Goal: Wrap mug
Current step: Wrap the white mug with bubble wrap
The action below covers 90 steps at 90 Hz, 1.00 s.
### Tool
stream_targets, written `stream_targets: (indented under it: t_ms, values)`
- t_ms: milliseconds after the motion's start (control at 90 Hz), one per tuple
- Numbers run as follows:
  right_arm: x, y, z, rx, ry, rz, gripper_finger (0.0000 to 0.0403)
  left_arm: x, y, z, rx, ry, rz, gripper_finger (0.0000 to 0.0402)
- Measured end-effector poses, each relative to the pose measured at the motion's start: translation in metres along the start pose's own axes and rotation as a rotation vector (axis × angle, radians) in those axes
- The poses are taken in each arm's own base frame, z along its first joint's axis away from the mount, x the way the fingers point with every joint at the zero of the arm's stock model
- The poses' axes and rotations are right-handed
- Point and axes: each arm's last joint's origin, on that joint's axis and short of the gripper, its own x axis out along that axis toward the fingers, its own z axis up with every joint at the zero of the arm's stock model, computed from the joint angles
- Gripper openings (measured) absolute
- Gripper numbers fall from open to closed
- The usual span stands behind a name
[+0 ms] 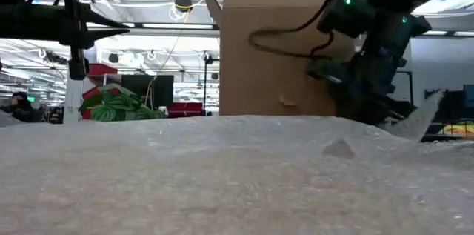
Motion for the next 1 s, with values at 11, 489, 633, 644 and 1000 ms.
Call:
stream_targets:
  t_ms: [11,489,633,644,1000]
  values:
    - [-0.001,0.000,0.000,0.000,0.000,0.003,0.0011,0.000,0.000,0.000,0.000,0.001,0.001,0.0000]
    - [-0.089,-0.024,-0.033,0.364,-0.175,0.043,0.0000,-0.001,-0.053,0.016,0.383,0.309,0.140,0.0000]
    - [-0.104,-0.038,-0.034,0.414,-0.239,0.015,0.0000,0.003,-0.062,0.015,0.482,0.555,0.307,0.0000]
    - [-0.104,-0.038,-0.033,0.416,-0.243,0.015,0.0000,0.004,-0.063,0.014,0.486,0.576,0.323,0.0000]
    - [-0.096,-0.031,-0.030,0.388,-0.270,0.033,0.0000,0.008,-0.073,0.004,0.413,1.161,0.777,0.0000]
